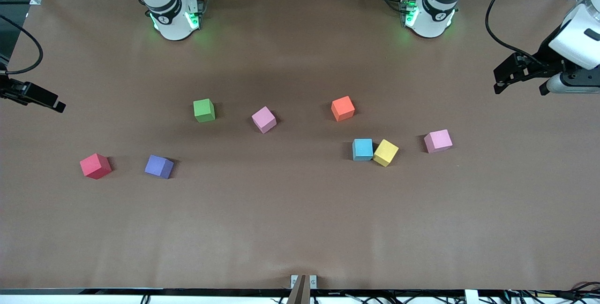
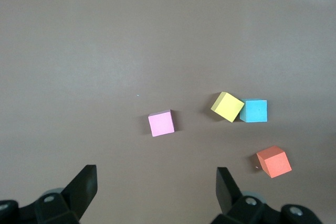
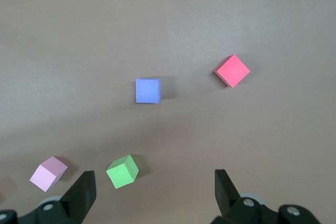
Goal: Arrange blocks into number 1
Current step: 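Reach the right gripper to the purple cube while the left gripper reaches yellow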
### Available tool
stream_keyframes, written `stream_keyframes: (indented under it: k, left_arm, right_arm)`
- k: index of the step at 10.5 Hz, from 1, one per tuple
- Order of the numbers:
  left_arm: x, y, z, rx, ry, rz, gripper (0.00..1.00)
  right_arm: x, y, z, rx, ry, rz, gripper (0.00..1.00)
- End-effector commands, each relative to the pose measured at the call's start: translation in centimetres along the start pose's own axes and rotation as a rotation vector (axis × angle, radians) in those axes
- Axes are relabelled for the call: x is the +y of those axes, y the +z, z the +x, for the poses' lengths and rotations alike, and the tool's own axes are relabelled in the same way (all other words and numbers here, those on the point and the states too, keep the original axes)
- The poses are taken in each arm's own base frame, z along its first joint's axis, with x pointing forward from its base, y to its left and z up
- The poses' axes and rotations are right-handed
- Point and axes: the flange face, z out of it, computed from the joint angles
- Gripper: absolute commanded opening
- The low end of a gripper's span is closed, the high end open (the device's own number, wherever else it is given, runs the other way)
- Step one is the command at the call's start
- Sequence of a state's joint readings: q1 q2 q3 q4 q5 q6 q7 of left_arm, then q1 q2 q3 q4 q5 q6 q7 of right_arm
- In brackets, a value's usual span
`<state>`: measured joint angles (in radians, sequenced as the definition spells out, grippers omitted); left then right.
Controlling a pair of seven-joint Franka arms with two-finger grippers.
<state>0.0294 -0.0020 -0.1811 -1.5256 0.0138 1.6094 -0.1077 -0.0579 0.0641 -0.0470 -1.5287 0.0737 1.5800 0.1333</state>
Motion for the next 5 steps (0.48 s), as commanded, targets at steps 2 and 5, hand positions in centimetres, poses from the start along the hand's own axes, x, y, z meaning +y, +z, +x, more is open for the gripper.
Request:
stream_keyframes:
  k: [2, 5]
  left_arm:
    - [-0.1, -0.3, -0.4, -0.001, 0.015, -0.02, 1.0]
    - [3.7, 5.4, 1.4, -0.09, 0.039, -0.02, 1.0]
  right_arm:
    - [-0.5, -0.2, 0.1, 0.003, -0.002, -0.012, 1.0]
    - [-0.8, 2.4, 0.6, -0.026, -0.005, -0.014, 1.0]
